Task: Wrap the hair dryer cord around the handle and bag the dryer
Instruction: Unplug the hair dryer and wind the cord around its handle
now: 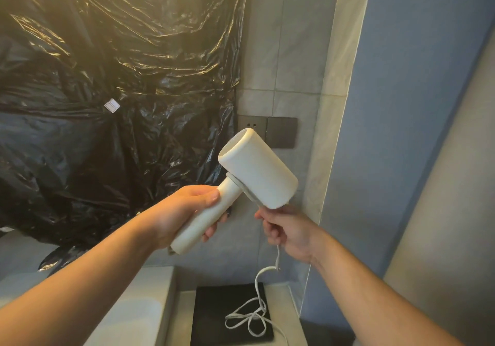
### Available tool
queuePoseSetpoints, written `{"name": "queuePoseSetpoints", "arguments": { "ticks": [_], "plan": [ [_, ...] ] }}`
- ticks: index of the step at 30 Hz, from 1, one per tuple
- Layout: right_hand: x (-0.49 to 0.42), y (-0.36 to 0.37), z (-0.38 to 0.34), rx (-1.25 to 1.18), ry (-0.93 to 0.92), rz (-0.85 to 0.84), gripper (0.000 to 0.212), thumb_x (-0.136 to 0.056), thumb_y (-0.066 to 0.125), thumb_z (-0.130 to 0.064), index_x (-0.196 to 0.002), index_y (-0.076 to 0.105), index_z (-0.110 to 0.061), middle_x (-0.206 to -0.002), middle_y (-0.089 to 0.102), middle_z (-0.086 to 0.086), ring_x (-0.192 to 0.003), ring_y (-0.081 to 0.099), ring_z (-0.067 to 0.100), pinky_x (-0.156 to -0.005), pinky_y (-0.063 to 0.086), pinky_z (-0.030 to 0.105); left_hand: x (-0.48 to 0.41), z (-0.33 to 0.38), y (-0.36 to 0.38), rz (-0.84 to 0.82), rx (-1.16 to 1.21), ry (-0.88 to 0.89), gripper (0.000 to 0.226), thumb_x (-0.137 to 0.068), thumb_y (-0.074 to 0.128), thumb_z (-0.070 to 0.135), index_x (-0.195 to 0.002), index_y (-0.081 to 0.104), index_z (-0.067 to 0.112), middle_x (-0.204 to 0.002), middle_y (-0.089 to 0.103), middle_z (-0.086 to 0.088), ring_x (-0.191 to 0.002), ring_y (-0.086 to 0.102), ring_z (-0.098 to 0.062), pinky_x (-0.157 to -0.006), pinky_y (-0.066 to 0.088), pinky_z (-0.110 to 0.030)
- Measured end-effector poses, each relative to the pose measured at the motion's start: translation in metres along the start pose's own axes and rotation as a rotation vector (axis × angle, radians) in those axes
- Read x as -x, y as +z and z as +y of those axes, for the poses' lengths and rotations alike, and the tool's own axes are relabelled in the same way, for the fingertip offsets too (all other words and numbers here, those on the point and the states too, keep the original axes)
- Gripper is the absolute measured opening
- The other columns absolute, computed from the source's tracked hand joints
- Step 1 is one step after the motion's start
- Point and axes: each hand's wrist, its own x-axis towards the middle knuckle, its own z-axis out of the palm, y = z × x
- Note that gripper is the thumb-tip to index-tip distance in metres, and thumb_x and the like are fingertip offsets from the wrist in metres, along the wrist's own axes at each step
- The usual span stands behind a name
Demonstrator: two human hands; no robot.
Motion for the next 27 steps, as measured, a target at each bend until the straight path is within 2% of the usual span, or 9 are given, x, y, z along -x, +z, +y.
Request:
{"name": "queuePoseSetpoints", "arguments": {
  "ticks": [3, 7, 9, 11, 13, 17, 20, 24, 27],
  "plan": [
    [0.001, -0.014, -0.009, 0.01, 0.022, -0.177, 0.011, -0.077, 0.06, -0.008, -0.088, 0.061, -0.005, -0.058, 0.058, 0.0, -0.05, 0.05, 0.011, -0.045, 0.038, 0.022, 0.001, 0.003, -0.012, -0.224, -0.052, -0.093, 0.053, -0.065, 0.082, 0.056, -0.09, 0.072, 0.01, -0.079, 0.068, -0.012, -0.054, 0.063, -0.016, -0.052, 0.052, -0.026],
    [-0.003, -0.018, -0.021, 0.34, 0.079, -0.285, 0.035, -0.085, 0.065, -0.006, -0.116, 0.059, 0.008, -0.105, 0.061, 0.025, -0.088, 0.058, 0.032, -0.075, 0.045, 0.042, 0.002, 0.017, -0.01, -0.316, -0.325, -0.253, 0.052, -0.066, 0.084, 0.046, -0.103, 0.076, 0.011, -0.076, 0.071, -0.001, -0.058, 0.064, -0.01, -0.054, 0.053, -0.023],
    [-0.006, -0.018, -0.025, 0.491, 0.093, -0.283, 0.015, -0.085, 0.065, -0.003, -0.098, 0.072, -0.001, -0.093, 0.068, 0.021, -0.081, 0.063, 0.028, -0.073, 0.048, 0.037, 0.002, 0.021, -0.003, -0.28, -0.65, -0.301, 0.031, -0.077, 0.076, 0.029, -0.107, 0.077, 0.023, -0.073, 0.071, 0.011, -0.06, 0.062, -0.005, -0.058, 0.053, -0.022],
    [-0.006, -0.014, -0.031, 0.572, 0.13, -0.269, 0.013, -0.085, 0.064, -0.001, -0.08, 0.073, -0.01, -0.066, 0.069, 0.003, -0.054, 0.061, 0.009, -0.051, 0.048, 0.02, -0.001, 0.023, 0.007, -0.263, -0.94, -0.339, 0.029, -0.084, 0.072, 0.022, -0.109, 0.077, 0.035, -0.071, 0.07, 0.021, -0.06, 0.06, -0.001, -0.062, 0.052, -0.019],
    [-0.007, -0.008, -0.034, 0.633, 0.142, -0.21, 0.012, -0.084, 0.063, 0.001, -0.081, 0.069, -0.009, -0.061, 0.065, 0.001, -0.043, 0.051, 0.004, -0.04, 0.039, 0.015, -0.005, 0.02, 0.018, -0.259, -1.119, -0.38, 0.031, -0.083, 0.074, 0.028, -0.111, 0.074, 0.04, -0.068, 0.066, 0.028, -0.061, 0.061, -0.001, -0.06, 0.049, -0.015],
    [-0.008, 0.013, -0.038, 0.75, 0.096, -0.096, 0.013, -0.08, 0.06, 0.001, -0.078, 0.068, -0.009, -0.064, 0.063, 0.005, -0.038, 0.045, 0.003, -0.036, 0.036, 0.015, -0.01, 0.013, 0.031, -0.128, -1.514, -0.38, 0.035, -0.08, 0.07, 0.046, -0.115, 0.068, 0.046, -0.066, 0.056, 0.024, -0.059, 0.053, -0.003, -0.053, 0.037, -0.018],
    [-0.008, 0.028, -0.039, 0.729, 0.067, 0.007, 0.014, -0.077, 0.056, 0.004, -0.077, 0.068, -0.004, -0.065, 0.059, 0.012, -0.035, 0.045, 0.006, -0.038, 0.041, 0.014, -0.013, 0.006, 0.033, -0.023, -1.642, -0.334, 0.036, -0.079, 0.066, 0.05, -0.114, 0.066, 0.045, -0.072, 0.058, 0.017, -0.062, 0.052, -0.007, -0.053, 0.037, -0.024],
    [-0.005, 0.041, -0.033, 0.533, 0.05, 0.147, 0.015, -0.076, 0.055, 0.002, -0.075, 0.07, 0.001, -0.065, 0.06, 0.015, -0.038, 0.055, 0.012, -0.059, 0.058, 0.028, -0.014, -0.002, 0.032, 0.163, -1.689, -0.279, 0.034, -0.083, 0.06, 0.047, -0.116, 0.065, 0.038, -0.081, 0.06, 0.01, -0.07, 0.056, -0.018, -0.061, 0.043, -0.028],
    [0.002, 0.049, -0.028, 0.357, 0.012, 0.211, 0.018, -0.081, 0.053, 0.003, -0.086, 0.069, 0.01, -0.063, 0.059, 0.014, -0.04, 0.055, 0.013, -0.047, 0.055, 0.019, -0.013, -0.008, 0.028, 0.307, -1.624, -0.251, 0.033, -0.085, 0.057, 0.049, -0.117, 0.062, 0.041, -0.084, 0.062, 0.008, -0.075, 0.059, -0.022, -0.065, 0.046, -0.03]
  ]
}}
